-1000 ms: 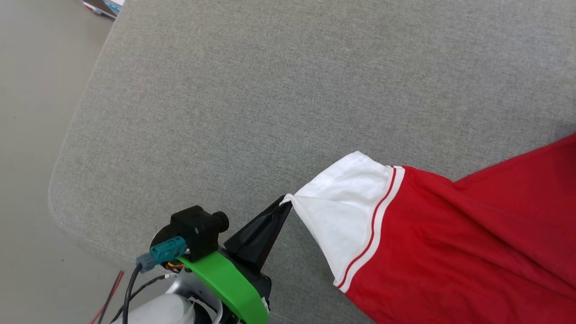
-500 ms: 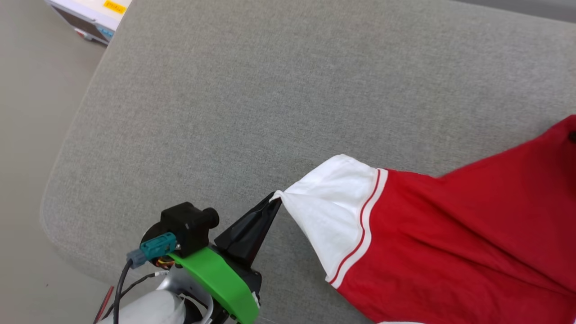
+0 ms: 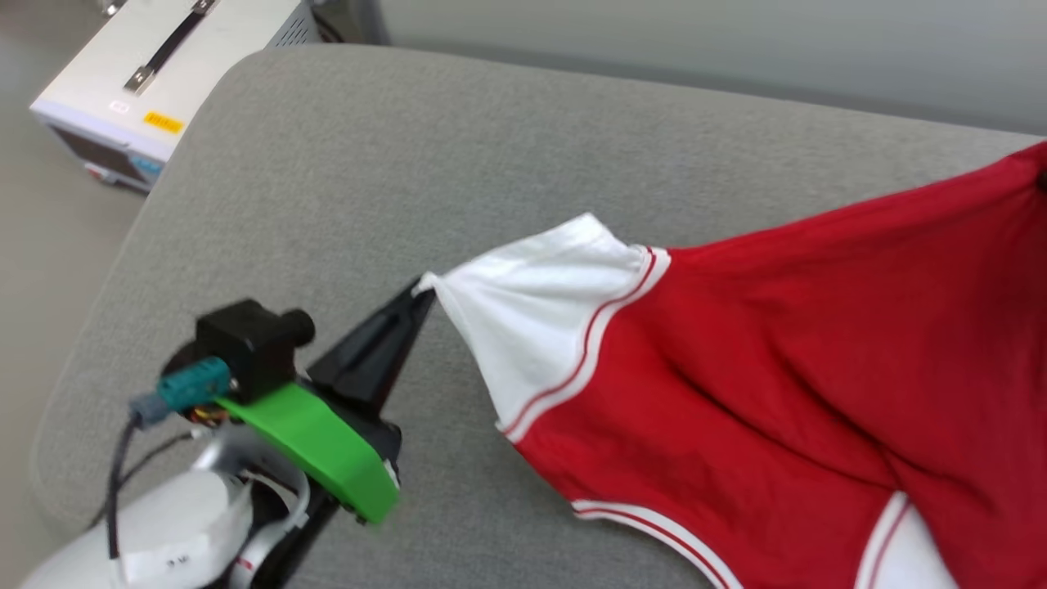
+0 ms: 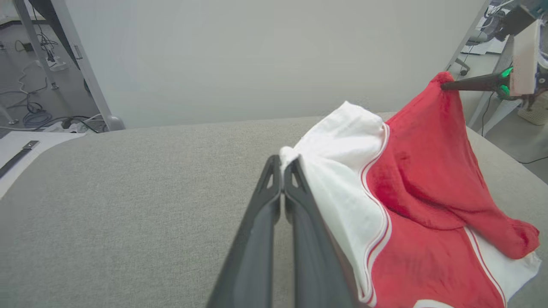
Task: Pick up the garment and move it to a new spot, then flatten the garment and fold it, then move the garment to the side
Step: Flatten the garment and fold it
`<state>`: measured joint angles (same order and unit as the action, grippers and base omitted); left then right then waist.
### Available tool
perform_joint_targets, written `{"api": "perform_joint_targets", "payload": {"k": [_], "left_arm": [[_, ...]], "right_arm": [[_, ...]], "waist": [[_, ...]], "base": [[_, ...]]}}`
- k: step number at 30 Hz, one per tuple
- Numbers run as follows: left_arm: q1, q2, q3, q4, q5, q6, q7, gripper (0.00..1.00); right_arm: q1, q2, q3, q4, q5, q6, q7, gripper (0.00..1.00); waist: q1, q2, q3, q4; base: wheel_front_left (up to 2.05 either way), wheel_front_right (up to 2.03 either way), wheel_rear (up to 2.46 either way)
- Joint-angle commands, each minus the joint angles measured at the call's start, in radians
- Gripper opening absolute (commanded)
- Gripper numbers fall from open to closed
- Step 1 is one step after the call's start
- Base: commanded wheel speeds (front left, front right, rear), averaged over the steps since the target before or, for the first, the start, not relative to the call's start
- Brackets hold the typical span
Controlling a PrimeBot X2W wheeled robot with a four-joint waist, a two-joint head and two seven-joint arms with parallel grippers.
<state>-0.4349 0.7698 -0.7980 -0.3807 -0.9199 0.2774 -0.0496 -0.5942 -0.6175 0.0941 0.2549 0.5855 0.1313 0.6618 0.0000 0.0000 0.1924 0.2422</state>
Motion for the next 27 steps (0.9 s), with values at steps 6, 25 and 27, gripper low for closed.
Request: {"api": "perform_joint_targets", "payload": {"k": [6,25,27], "left_arm": [[-0.138,0.037,0.087,-0.010,-0.021,-0.006,0.031,0.00],[-0.457,0.064,0.266,0.072,0.007,0.008,0.039,0.00],[-0.493,0.069,0.269,0.081,0.017,0.003,0.052,0.00]], "right_arm": [[-0.037,-0.022,0.019,-0.061,0.016,-0.001,-0.066,0.00],[-0.082,0.019,-0.028,-0.285,0.016,-0.001,-0.168,0.00],[-0.092,0.026,-0.037,-0.294,0.010,-0.001,-0.182,0.00]], "waist": [[0.0000,0.0000,-0.106,-0.121],[0.0000,0.0000,-0.136,-0.283],[0.0000,0.0000,-0.122,-0.288]], "base": [[0.00,0.00,0.00],[0.00,0.00,0.00],[0.00,0.00,0.00]]}}
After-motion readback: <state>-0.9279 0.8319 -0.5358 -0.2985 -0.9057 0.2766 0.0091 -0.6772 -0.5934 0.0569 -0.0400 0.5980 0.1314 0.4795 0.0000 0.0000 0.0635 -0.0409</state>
